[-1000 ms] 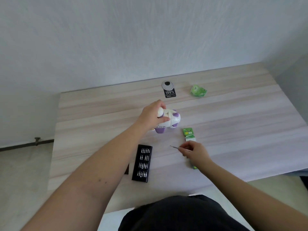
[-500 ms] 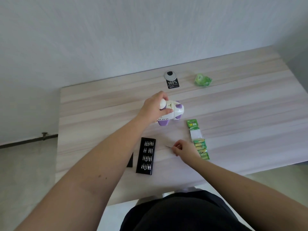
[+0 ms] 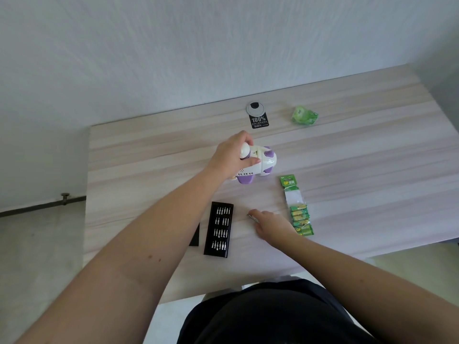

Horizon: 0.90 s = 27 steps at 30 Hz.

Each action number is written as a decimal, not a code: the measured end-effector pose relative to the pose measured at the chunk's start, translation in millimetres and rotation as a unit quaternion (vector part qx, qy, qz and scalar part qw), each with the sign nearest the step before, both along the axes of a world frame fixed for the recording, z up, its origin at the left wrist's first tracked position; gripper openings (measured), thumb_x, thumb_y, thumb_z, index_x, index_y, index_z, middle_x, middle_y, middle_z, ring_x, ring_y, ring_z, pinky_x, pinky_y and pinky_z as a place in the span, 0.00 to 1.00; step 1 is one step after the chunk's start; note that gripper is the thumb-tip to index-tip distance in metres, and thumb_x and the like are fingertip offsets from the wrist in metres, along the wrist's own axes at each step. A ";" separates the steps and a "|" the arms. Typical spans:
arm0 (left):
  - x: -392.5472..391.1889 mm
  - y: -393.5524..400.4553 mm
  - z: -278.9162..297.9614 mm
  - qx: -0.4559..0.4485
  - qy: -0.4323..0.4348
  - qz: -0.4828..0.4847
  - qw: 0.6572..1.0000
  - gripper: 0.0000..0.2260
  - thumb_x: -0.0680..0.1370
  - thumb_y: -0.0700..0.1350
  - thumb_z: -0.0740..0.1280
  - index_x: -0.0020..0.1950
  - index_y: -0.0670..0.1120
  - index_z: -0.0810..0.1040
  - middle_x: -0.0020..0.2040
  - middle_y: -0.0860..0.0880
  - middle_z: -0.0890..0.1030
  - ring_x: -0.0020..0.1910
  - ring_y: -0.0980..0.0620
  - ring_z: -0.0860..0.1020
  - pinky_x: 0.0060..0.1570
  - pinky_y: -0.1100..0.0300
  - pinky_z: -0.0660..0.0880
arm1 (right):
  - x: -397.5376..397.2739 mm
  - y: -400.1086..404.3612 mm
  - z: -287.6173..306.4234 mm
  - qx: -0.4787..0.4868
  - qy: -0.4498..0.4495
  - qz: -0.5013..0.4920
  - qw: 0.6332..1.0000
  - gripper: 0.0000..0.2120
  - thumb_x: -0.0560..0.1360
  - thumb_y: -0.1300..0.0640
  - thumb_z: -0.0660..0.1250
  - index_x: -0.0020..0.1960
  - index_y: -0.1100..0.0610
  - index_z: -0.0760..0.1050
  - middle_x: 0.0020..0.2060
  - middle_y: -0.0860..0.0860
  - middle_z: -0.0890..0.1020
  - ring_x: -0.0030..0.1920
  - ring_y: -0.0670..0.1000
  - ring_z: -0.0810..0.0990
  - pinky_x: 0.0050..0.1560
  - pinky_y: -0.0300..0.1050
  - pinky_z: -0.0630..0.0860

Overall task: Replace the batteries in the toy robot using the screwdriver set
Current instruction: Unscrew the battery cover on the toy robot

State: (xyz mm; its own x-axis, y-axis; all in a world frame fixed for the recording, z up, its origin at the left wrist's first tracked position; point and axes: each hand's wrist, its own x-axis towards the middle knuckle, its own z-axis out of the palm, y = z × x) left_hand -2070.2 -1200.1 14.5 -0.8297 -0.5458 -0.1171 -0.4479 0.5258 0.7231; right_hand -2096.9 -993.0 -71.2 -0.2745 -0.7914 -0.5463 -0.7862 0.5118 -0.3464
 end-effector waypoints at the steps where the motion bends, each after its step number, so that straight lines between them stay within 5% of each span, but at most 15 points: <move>1: 0.1 0.2 -0.3 0.000 0.001 -0.001 1.000 0.18 0.69 0.49 0.77 0.53 0.48 0.73 0.47 0.55 0.77 0.46 0.50 0.75 0.42 0.60 0.66 | 0.8 -0.3 -0.3 0.002 0.007 0.006 1.000 0.20 0.80 0.58 0.52 0.72 0.49 0.63 0.56 0.57 0.78 0.51 0.63 0.79 0.45 0.51 0.75; 14: 2.1 0.3 -2.6 -0.006 0.019 -0.009 1.000 0.18 0.69 0.49 0.77 0.52 0.47 0.73 0.48 0.52 0.79 0.45 0.50 0.75 0.42 0.59 0.68 | 15.8 -0.6 -5.1 0.030 0.069 0.052 0.996 0.30 0.79 0.65 0.53 0.78 0.48 0.51 0.56 0.58 0.75 0.47 0.62 0.79 0.38 0.49 0.70; 20: 2.0 0.3 -2.9 -0.010 0.021 -0.011 1.000 0.18 0.69 0.49 0.77 0.52 0.47 0.73 0.48 0.52 0.79 0.46 0.49 0.75 0.43 0.58 0.69 | 14.6 -3.4 4.5 0.010 0.042 -0.151 0.988 0.14 0.80 0.54 0.57 0.64 0.54 0.66 0.51 0.56 0.82 0.47 0.61 0.81 0.40 0.48 0.73; 27: 3.4 0.9 -2.9 -0.010 0.022 -0.011 1.000 0.18 0.69 0.49 0.77 0.52 0.47 0.73 0.48 0.52 0.78 0.46 0.49 0.75 0.44 0.57 0.70 | 11.8 -5.9 4.7 0.022 0.071 -0.159 0.984 0.13 0.80 0.48 0.59 0.55 0.58 0.72 0.51 0.55 0.77 0.48 0.58 0.80 0.42 0.48 0.74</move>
State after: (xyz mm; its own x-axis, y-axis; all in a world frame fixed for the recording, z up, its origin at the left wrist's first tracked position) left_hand -2066.8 -1199.2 11.6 -0.8461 -0.5285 -0.0690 -0.4030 0.5496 0.7318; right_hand -2085.2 -998.8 -66.6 -0.5810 -0.6296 -0.5157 -0.6223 0.7521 -0.2171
